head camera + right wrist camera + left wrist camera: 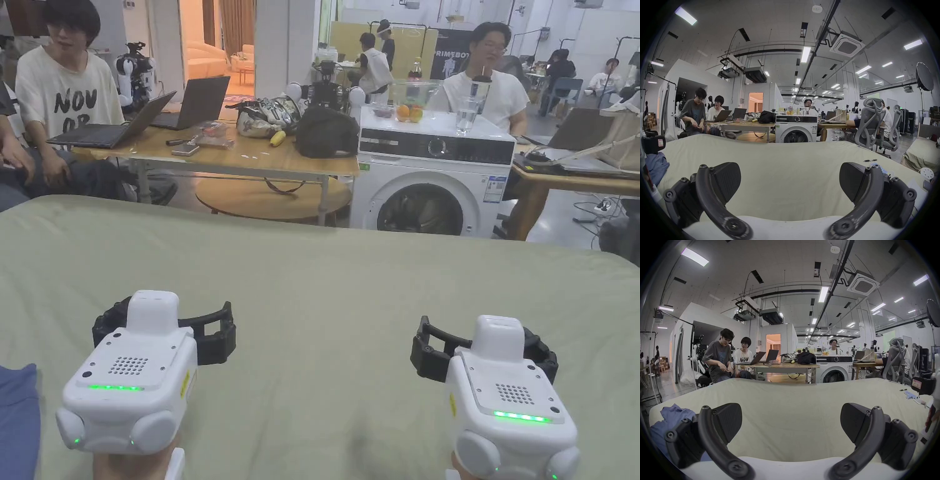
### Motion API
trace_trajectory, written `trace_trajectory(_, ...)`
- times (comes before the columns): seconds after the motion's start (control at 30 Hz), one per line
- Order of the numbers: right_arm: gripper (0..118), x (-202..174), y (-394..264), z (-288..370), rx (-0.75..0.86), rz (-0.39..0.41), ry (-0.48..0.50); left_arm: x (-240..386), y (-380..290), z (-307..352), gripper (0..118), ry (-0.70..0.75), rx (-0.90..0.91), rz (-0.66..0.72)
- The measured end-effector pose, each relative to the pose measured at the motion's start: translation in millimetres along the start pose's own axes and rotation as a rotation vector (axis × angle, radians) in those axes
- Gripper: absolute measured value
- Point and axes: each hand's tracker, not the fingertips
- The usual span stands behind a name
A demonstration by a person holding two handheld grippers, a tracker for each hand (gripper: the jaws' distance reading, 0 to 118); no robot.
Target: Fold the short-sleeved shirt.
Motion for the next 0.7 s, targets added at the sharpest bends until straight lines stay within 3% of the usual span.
trace_trajectory(0.63,118,-6.9,0.9,4.0,-0.007,-0.003,-0.008,0.2,2.7,5.1,118,0.014,0.009,-0.007)
trace_trajectory(0.7,110,-7.0,1.2,5.1,-0.001,-0.003,-0.007,-0.4,3.4,6.2,118,0.021,0.012,0.001)
